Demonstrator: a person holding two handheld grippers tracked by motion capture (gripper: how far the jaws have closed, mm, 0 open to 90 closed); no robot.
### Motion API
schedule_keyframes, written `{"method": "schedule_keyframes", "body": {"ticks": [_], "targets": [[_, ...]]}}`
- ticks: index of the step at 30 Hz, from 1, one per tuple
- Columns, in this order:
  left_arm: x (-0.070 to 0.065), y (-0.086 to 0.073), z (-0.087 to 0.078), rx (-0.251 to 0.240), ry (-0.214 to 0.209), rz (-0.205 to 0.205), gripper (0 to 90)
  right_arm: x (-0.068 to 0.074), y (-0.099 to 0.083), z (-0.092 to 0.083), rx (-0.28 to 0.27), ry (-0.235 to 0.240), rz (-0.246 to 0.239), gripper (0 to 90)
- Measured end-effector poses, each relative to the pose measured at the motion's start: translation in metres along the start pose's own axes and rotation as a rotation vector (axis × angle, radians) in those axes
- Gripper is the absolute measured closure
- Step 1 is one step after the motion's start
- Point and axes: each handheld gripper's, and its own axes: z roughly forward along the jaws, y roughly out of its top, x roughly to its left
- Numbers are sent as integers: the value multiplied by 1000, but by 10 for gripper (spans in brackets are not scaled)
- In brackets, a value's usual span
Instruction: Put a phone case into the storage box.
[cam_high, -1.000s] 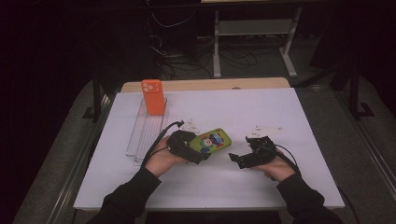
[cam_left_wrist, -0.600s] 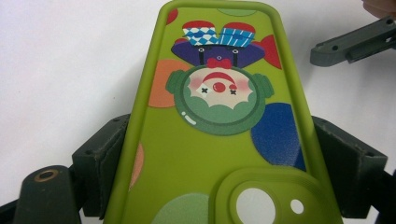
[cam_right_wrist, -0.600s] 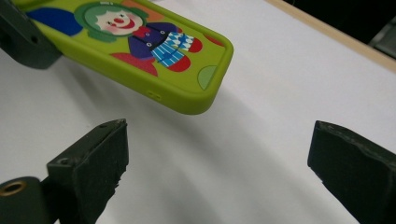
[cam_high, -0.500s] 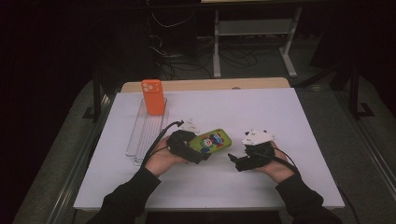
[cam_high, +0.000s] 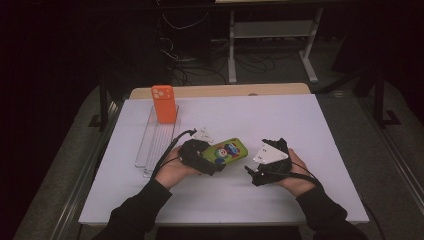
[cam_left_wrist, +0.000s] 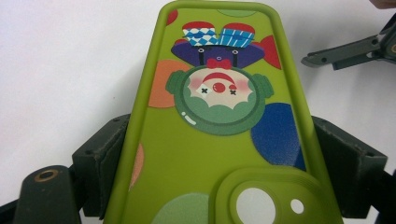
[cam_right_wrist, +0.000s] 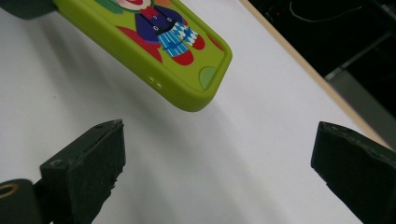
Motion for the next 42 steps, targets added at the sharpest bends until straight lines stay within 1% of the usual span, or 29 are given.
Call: {"method": "schedule_keyframes", "body": {"ticks": [3,4,5,6,7,8,9,10,12,14,16,17,20,22,23,24,26,27,28,29,30,31,32,33,35,38,39,41,42], "targets": [[0,0,0,-1,1,4,149,2,0,0,0,-26,-43,22],[1,0,-1,19,0,28,149,3,0,0,2,-35,-51,23],[1,0,-1,20,1,28,149,4,0,0,2,-38,-64,22],[0,0,0,6,1,12,149,5,0,0,2,-42,-83,23],[0,0,1,1,2,6,149,4,0,1,6,-51,-112,23],[0,0,1,-2,-1,1,149,6,0,1,4,-59,-122,22],[1,0,0,16,-1,18,149,7,0,1,7,-66,-137,21],[0,0,0,9,-2,13,149,8,1,1,8,-73,-161,21],[-1,0,1,-4,-1,-2,149,10,1,1,7,-85,-182,21],[-1,0,1,-4,-2,-3,149,12,2,1,3,-100,-206,21],[-1,0,1,6,-3,7,149,14,3,2,1,-115,-230,21],[-2,0,2,-7,-2,-8,149,16,3,1,0,-130,-243,22],[-2,0,2,-7,-3,-8,149,18,3,2,-10,-150,-278,21],[-1,0,1,7,-1,4,149,20,3,1,-16,-157,-300,21],[-2,0,1,1,-1,0,149,20,3,1,-15,-168,-331,21],[-3,0,2,-9,-2,-9,149,21,3,1,-19,-174,-344,21],[-2,0,2,-4,-7,-1,149,23,3,1,-25,-184,-367,22],[-2,0,1,6,-10,4,149,23,3,2,-26,-194,-392,22],[-2,0,1,4,-10,-3,149,24,3,2,-30,-205,-414,23],[-3,0,2,-7,-8,-13,149,24,4,2,-18,-211,-455,28],[-2,0,1,-2,-7,-7,149,26,4,2,-17,-226,-470,33],[-3,0,1,-4,-7,-12,149,26,5,2,-14,-243,-504,40],[-1,0,0,10,-7,4,149,27,5,3,-13,-252,-514,45],[-2,0,0,5,-8,0,149,30,6,3,-19,-253,-502,51],[-2,0,0,-5,-9,-10,149,33,7,4,-23,-272,-522,61],[-2,1,1,-10,-9,-11,150,37,9,4,-40,-294,-561,89],[-2,1,1,-9,-9,-7,149,38,9,4,-39,-299,-575,106],[-1,1,0,1,-10,6,150,40,10,5,-56,-312,-604,129],[-2,1,1,-10,-15,-10,149,42,11,6,-66,-325,-622,139]]}}
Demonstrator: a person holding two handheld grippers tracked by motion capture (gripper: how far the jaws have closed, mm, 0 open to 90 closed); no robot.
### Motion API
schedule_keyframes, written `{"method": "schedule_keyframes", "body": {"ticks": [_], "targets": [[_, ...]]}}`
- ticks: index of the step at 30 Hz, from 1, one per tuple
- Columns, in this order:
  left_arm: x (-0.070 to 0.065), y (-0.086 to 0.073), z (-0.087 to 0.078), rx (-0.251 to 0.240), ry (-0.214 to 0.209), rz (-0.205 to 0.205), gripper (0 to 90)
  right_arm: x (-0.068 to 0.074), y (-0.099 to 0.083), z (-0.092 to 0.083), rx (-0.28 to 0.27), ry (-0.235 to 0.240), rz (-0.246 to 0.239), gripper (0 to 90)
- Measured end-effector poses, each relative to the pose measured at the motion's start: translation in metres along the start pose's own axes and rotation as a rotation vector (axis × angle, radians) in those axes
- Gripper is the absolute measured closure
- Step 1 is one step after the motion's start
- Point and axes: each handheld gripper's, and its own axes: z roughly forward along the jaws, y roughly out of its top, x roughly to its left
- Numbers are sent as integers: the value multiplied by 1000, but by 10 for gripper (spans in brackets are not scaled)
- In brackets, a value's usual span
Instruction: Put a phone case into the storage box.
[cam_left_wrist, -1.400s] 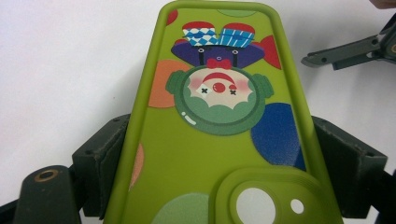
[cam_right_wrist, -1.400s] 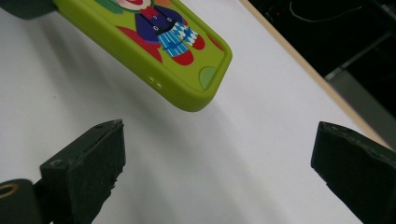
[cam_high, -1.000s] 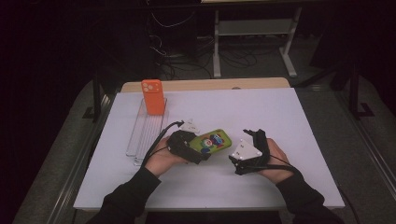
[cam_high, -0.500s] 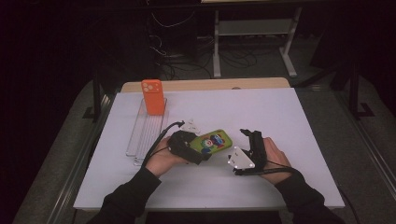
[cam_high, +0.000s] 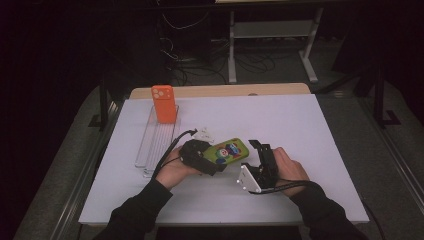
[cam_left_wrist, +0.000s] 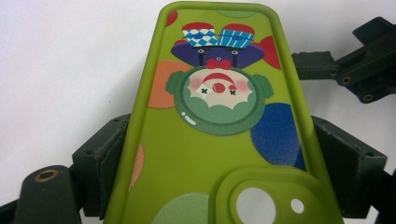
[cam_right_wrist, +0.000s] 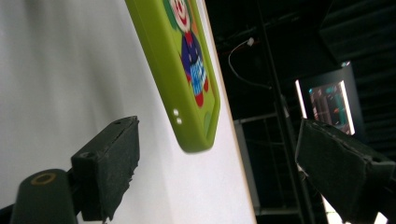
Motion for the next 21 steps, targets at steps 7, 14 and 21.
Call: {"method": "schedule_keyframes", "body": {"ticks": [7,14,21], "targets": [[-2,0,0,-14,1,-1,150,8,8,0,-15,-21,-71,246],[0,1,-2,6,-3,29,150,13,15,4,-49,-48,-150,343],[-2,1,-1,-12,-4,10,150,23,18,11,-54,-51,-212,477]]}}
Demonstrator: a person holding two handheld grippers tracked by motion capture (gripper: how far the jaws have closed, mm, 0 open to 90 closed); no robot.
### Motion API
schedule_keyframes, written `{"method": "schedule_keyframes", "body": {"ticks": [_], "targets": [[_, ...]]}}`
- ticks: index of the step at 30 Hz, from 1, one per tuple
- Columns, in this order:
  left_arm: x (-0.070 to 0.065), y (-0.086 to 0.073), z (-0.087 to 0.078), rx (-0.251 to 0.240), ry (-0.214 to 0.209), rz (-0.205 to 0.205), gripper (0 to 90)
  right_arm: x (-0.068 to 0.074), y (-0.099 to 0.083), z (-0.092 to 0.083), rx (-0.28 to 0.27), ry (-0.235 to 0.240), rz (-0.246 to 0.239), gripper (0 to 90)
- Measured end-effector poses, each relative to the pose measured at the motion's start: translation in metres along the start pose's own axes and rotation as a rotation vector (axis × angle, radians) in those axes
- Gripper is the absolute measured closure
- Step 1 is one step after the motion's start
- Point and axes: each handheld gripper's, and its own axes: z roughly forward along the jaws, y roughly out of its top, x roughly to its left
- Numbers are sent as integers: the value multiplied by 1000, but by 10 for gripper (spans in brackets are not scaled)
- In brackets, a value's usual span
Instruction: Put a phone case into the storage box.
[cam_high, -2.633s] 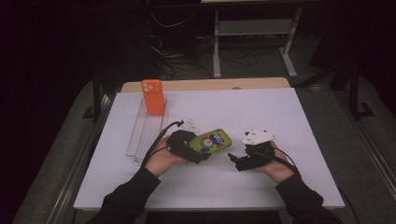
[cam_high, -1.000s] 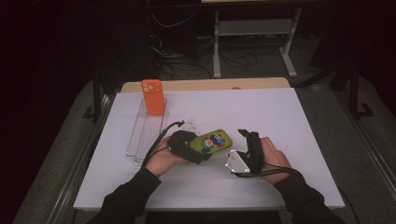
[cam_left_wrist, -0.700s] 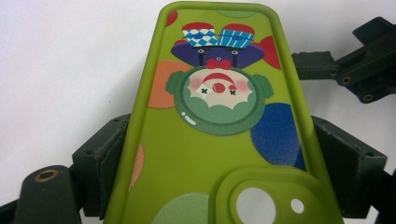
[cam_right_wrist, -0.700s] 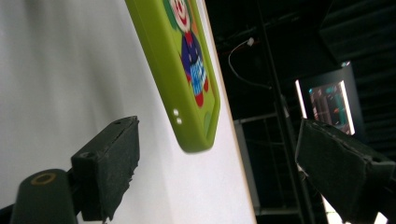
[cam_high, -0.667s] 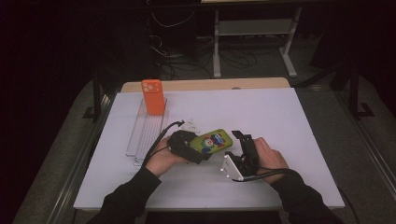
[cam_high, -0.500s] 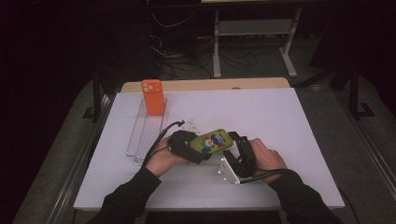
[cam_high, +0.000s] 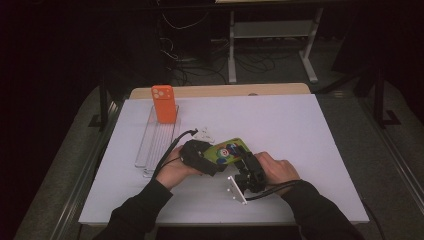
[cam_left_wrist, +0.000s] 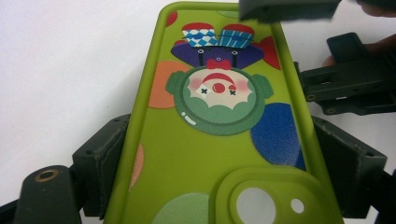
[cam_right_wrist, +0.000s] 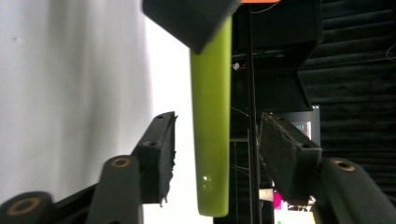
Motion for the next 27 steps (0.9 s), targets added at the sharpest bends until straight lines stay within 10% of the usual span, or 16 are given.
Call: {"method": "schedule_keyframes", "body": {"ticks": [12,27], "targets": [[0,0,0,4,1,5,150,5,2,1,4,-13,-60,747],[4,-1,-7,-54,8,25,0,0,-1,2,26,-8,12,758]]}}
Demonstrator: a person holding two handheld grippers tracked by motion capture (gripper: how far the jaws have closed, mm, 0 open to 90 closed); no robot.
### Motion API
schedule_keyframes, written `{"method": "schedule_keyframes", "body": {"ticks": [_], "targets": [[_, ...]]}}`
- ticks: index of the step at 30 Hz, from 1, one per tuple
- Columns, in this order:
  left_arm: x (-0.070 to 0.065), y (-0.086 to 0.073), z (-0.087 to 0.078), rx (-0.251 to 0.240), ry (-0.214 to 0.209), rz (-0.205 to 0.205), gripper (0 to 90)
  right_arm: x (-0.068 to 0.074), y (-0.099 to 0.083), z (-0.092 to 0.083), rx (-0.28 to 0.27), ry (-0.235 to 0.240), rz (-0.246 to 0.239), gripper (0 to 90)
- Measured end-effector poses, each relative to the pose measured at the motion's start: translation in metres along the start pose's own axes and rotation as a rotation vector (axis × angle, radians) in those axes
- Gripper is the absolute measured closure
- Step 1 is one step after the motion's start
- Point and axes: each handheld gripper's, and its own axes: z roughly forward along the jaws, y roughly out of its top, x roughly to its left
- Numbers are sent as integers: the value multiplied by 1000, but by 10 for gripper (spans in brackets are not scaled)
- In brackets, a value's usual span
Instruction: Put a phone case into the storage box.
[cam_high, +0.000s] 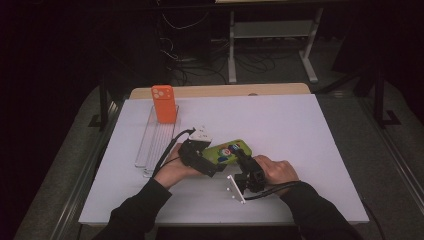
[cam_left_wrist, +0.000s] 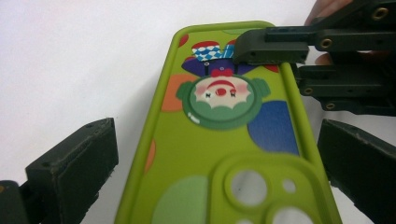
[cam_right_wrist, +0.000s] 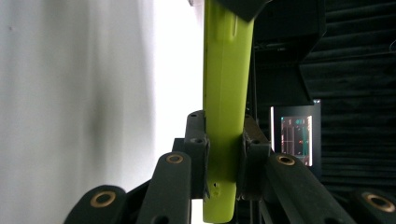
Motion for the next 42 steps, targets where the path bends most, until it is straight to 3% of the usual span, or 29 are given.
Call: {"method": "schedule_keyframes", "body": {"ticks": [7,9,11,12,14,15,17,19,20,21,22,23,25,34,38,42], "targets": [[2,-1,-2,-4,6,16,0,-8,-9,1,21,50,86,758],[3,-1,-4,-9,13,11,0,-9,-12,0,41,78,157,758],[3,-1,-4,-14,11,3,0,-14,-16,0,36,86,178,757],[3,-1,-4,-18,13,0,0,-16,-17,0,38,86,230,757],[6,-1,-5,-20,11,32,0,-19,-20,0,42,102,279,757],[4,-1,-5,-22,15,0,0,-21,-22,1,37,106,300,757],[3,-1,-6,-32,24,-10,0,-25,-26,1,30,137,348,757],[3,-1,-6,-56,20,-19,0,-27,-27,0,39,159,461,757],[5,-1,-6,-57,23,4,0,-28,-28,-1,31,173,527,757],[4,-1,-7,-59,24,-11,0,-30,-29,0,30,178,553,757],[5,-1,-8,-47,32,16,0,-31,-30,0,31,188,585,757],[5,-1,-8,-51,31,5,0,-34,-32,0,32,207,613,756],[6,0,-8,-44,40,32,0,-37,-35,0,31,229,665,756],[5,1,-11,-77,67,-33,0,-47,-50,4,26,360,951,756],[6,2,-12,-91,82,-34,0,-49,-57,6,41,418,1055,756],[6,3,-11,-105,76,-51,0,-51,-63,9,36,459,1125,756]]}}
